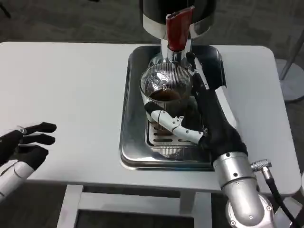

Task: Grasp the cup under the faucet to collect the drink, then remove the cup.

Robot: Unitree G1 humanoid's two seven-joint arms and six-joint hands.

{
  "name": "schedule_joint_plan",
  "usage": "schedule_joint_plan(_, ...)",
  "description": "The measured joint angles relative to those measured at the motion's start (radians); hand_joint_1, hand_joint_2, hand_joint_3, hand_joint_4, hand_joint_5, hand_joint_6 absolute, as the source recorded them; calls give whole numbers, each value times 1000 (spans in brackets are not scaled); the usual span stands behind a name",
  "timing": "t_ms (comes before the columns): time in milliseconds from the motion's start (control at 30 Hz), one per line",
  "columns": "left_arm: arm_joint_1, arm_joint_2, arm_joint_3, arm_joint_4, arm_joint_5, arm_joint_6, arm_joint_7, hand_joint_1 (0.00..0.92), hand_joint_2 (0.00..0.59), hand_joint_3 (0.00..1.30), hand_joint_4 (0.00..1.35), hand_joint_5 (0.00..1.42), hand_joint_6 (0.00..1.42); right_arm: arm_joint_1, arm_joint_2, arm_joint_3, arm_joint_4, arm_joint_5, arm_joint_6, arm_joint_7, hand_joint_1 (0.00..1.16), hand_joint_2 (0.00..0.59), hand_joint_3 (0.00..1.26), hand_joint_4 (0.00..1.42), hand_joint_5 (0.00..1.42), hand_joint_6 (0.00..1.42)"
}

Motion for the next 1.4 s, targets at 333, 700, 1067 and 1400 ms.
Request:
schedule_joint_plan(333,9,1,12,0,-1,0,0,0,84,309,341,397,410,1,6,28,4,-40,0,-17,743,217,106,232,320,446)
schedule_joint_plan(700,12,1,31,0,-1,0,0,0,84,309,357,410,410,13,9,59,5,-124,0,-80,747,238,255,365,450,570)
schedule_joint_plan(1067,12,1,34,0,-2,0,0,0,81,309,366,414,410,28,12,69,5,-169,-8,-156,759,252,489,614,699,931)
schedule_joint_plan(1400,8,0,31,0,-2,0,0,0,84,309,371,414,410,51,24,60,5,-167,-30,-191,757,251,588,716,826,1105)
